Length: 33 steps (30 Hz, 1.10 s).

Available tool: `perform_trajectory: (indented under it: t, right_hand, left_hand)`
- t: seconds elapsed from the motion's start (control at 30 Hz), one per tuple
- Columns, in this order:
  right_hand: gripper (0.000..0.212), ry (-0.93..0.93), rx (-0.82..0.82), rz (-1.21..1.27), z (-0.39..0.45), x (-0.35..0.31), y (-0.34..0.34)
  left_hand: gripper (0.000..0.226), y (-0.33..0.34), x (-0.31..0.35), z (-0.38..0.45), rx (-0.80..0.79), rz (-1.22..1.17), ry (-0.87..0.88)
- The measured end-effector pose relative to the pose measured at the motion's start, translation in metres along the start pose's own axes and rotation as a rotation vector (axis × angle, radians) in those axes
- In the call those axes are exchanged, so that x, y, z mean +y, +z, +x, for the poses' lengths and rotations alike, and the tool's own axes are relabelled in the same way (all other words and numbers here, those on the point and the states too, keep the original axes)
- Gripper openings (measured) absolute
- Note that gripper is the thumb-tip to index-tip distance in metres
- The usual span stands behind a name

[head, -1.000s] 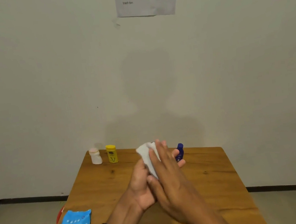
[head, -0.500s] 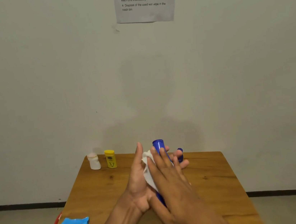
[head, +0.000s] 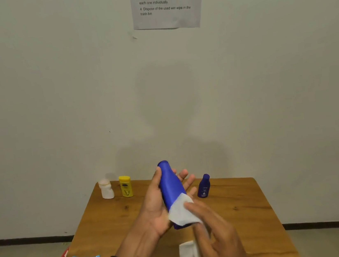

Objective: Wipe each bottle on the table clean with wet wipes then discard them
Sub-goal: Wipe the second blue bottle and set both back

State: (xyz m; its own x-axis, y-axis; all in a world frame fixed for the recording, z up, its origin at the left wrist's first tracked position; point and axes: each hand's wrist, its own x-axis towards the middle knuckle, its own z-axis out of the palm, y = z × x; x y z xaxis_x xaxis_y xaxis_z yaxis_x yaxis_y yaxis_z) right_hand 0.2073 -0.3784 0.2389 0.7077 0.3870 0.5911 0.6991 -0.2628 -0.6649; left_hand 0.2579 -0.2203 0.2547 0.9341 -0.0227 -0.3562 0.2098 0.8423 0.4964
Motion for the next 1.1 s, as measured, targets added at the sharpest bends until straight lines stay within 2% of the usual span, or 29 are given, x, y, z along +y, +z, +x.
perform_trajectory:
  t: [0.13, 0.33, 0.43, 0.53, 0.67, 0.8, 0.83, 0.97, 1.1]
  right_hand:
    - [0.054, 0.226, 0.173, 0.135, 0.015, 0.015, -0.014]
    - [0.035, 0.268, 0.335, 0.081, 0.066, 0.018, -0.030]
    - [0.026, 0.240, 0.287, 0.153, 0.079, 0.019, -0.025]
    - [0.021, 0.312, 0.197, 0.200, 0.075, 0.021, -0.010]
    - [0.018, 0.431, 0.147, 0.318, 0.051, 0.019, 0.009]
    - [0.008, 0.563, -0.055, 0.401, 0.036, 0.022, 0.001]
    - [0.009, 0.590, -0.052, 0.436, 0.038, 0.024, -0.004]
    - [0.013, 0.640, 0.141, 0.514, 0.058, 0.031, -0.021]
    - [0.019, 0.581, 0.133, 0.480, 0.061, 0.029, -0.018]
  left_hand:
    - [0.046, -0.003, 0.001, -0.004, 0.012, 0.047, -0.027]
    - [0.044, 0.002, -0.011, -0.016, 0.028, 0.313, -0.029]
    - [0.038, 0.009, -0.016, -0.021, 0.024, 0.377, 0.124]
    - [0.029, 0.017, -0.017, -0.026, 0.032, 0.390, 0.227]
    - [0.024, 0.012, -0.010, -0.032, 0.095, 0.438, 0.236]
    - [0.030, 0.000, 0.000, -0.031, 0.129, 0.540, 0.255]
    - [0.033, -0.002, -0.001, -0.032, 0.107, 0.571, 0.254]
    - [0.026, 0.001, -0.013, -0.035, -0.010, 0.697, 0.223]
    - [0.021, 0.005, -0.025, -0.034, 0.002, 0.771, 0.265]
